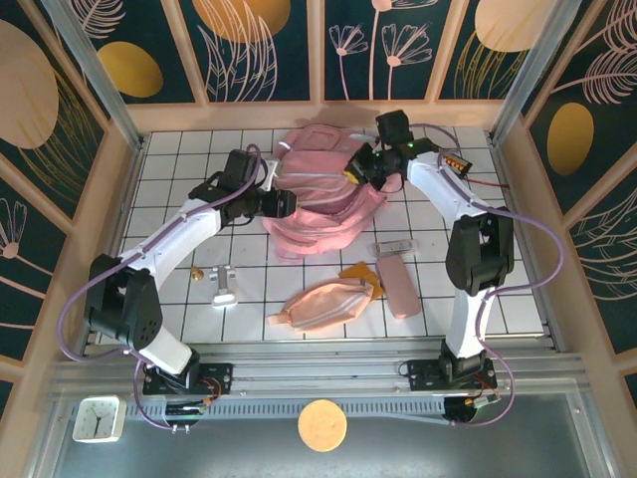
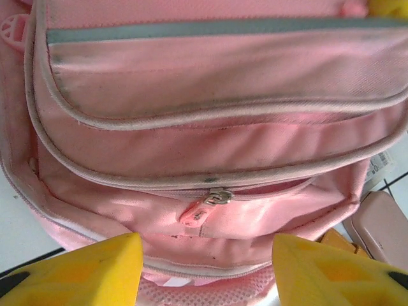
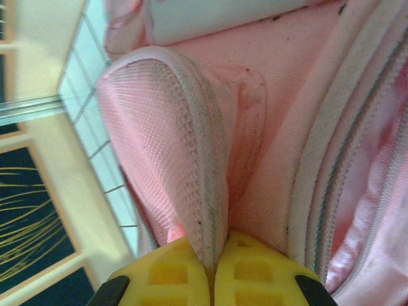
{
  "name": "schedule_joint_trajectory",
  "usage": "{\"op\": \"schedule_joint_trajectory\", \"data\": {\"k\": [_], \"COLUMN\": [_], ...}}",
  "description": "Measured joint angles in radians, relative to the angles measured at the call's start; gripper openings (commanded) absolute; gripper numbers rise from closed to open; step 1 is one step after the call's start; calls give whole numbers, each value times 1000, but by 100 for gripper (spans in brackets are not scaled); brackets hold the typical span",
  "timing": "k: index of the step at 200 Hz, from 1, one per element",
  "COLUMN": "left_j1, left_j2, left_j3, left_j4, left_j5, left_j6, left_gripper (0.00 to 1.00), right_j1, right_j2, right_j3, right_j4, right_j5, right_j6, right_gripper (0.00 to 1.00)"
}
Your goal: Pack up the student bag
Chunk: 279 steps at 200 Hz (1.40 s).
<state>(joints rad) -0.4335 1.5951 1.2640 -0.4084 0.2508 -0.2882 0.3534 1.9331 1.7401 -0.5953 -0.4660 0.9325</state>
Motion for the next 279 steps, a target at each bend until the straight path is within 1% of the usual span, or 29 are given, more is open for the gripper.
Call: {"op": "schedule_joint_trajectory", "data": {"k": [29, 76, 121, 164, 189, 209, 224, 257, 279], "left_j1": [0, 0, 0, 0, 0, 0, 0, -8, -19], "left_j2": [47, 113, 174, 227, 235, 234, 234, 200, 174], "left_j3": [15, 18, 51, 99, 106, 106, 105, 40, -4], "left_j4": [-14, -15, -7, -7, 11, 19, 19, 72, 128], "left_j5": [-18, -15, 26, 54, 93, 106, 97, 45, -20], "left_j6": [43, 92, 130, 146, 146, 158, 188, 248, 271], "left_gripper": [56, 52, 48, 42, 41, 38, 35, 35, 37], "right_j1": [0, -4, -8, -10, -19, -23, -23, -23, -23], "right_j2": [0, 0, 0, 0, 0, 0, 0, 1, 2], "right_j3": [52, 56, 56, 56, 56, 56, 57, 70, 84], "right_j4": [-18, -42, -46, -45, -45, -45, -45, -50, -61], "right_j5": [-11, -16, -24, -24, -23, -25, -26, -33, -33], "right_j6": [18, 21, 21, 25, 25, 26, 29, 36, 36], "right_gripper": [0, 0, 0, 0, 0, 0, 0, 0, 0]}}
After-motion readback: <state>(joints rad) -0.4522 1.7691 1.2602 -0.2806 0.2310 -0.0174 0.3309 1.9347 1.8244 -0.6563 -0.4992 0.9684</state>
